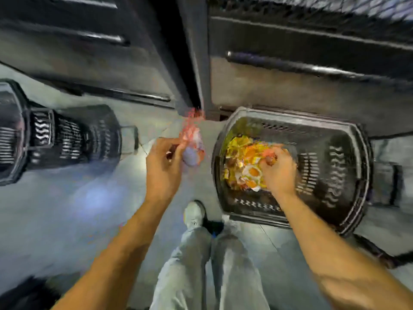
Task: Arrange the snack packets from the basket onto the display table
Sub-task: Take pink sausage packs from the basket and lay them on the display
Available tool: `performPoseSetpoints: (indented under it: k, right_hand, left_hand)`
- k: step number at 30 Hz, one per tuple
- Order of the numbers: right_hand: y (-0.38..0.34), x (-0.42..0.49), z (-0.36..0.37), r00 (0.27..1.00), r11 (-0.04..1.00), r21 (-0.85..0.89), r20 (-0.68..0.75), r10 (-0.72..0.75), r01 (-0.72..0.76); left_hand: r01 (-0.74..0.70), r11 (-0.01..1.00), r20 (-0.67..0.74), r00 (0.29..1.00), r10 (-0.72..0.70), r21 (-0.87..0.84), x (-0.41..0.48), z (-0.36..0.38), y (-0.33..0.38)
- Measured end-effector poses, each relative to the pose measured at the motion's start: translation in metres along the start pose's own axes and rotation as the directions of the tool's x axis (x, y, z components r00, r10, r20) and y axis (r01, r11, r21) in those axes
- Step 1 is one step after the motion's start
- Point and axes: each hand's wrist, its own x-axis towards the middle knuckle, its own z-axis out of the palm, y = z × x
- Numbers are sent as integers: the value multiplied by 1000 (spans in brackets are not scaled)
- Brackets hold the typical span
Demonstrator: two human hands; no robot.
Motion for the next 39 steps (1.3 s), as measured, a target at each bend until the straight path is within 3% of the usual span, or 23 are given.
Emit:
performPoseSetpoints:
  k: [6, 8, 10, 17, 24, 28, 33, 39]
  right_hand:
    - [39, 26, 91, 998, 991, -119, 32, -49, 52]
    - [50, 31, 105, 993, 991, -120, 111, -42, 56]
    - [50, 29, 107, 976, 991, -109, 212, -55, 80]
    - [-41, -2, 41, 904, 881, -270, 298, -308, 389]
    - [-224, -56, -29, 661, 590, -319, 499, -561, 742]
    - [-333, -98, -47, 477, 384, -284, 567, -671, 879]
    - [-445, -154, -45, 279, 177, -224, 601, -749, 958]
    - [-538, -205, -4, 108, -33, -209, 628, -771, 977]
  left_hand:
    - [52, 999, -89, 995, -53, -15, 16, 37, -85]
    - [72, 997, -78, 994, -71, 6, 17, 41, -102]
    - [100, 995, -66, 993, -100, 2, 15, 38, -110]
    - [198, 980, -109, 974, -200, -34, -11, -41, -52]
    - [194, 977, -277, 938, -211, -87, -50, -182, 47]
    - [183, 976, -380, 900, -215, -118, -70, -267, 84]
    - [170, 972, -501, 834, -230, -164, -87, -374, 101]
    - [191, 967, -607, 753, -254, -168, -100, -474, 74]
